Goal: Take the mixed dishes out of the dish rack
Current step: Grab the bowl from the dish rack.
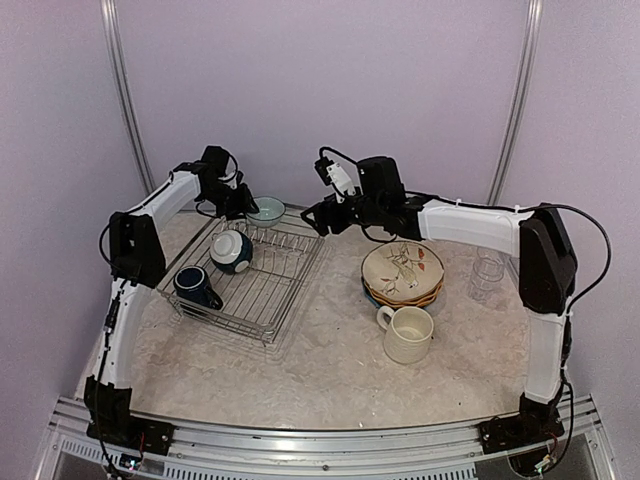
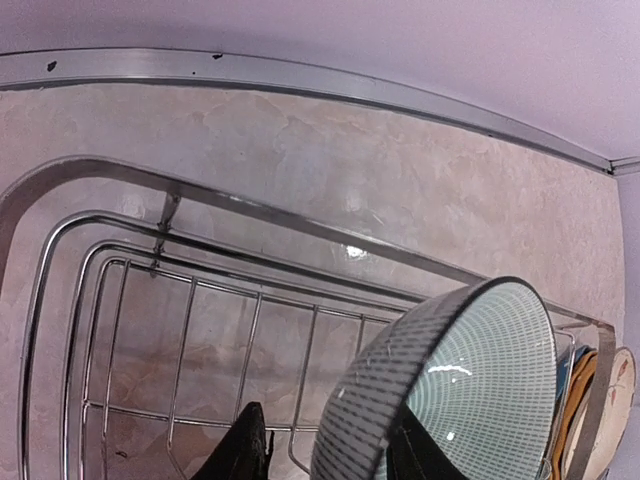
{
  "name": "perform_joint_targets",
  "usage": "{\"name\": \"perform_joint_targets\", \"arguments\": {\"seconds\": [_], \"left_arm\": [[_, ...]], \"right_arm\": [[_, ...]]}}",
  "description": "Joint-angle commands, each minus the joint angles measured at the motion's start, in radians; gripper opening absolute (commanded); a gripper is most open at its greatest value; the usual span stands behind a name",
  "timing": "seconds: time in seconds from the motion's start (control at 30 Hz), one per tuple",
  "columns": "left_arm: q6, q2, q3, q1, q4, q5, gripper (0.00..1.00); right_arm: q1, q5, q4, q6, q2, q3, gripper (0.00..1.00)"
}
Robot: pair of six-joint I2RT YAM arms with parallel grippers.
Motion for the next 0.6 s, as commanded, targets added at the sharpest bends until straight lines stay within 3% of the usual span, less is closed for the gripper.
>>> {"name": "perform_joint_targets", "arguments": {"seconds": [0.0,0.1,0.27,0.57], "left_arm": [[0.020,0.040,0.052,-0.017,0.006,-0.021,0.35],[0.016,0.051,0.070,-0.020,0.000,-0.005,0.25],[0.025,0.035,0.075,-0.034,0.012,-0.001,0.00],[0.047,-0.153,0.076,-0.064,-0.003,-0.028,0.00]], "right_arm": [[-0.006,0.019,0.005,0.010,-0.064,-0.043,0.81],[-0.006,0.030,0.011,0.009,-0.080,-0.063,0.81],[-0.005,0.037,0.004,0.008,-0.089,-0.069,0.81],[-0.006,0.099,-0.037,0.041,-0.155,-0.084,0.81]]}}
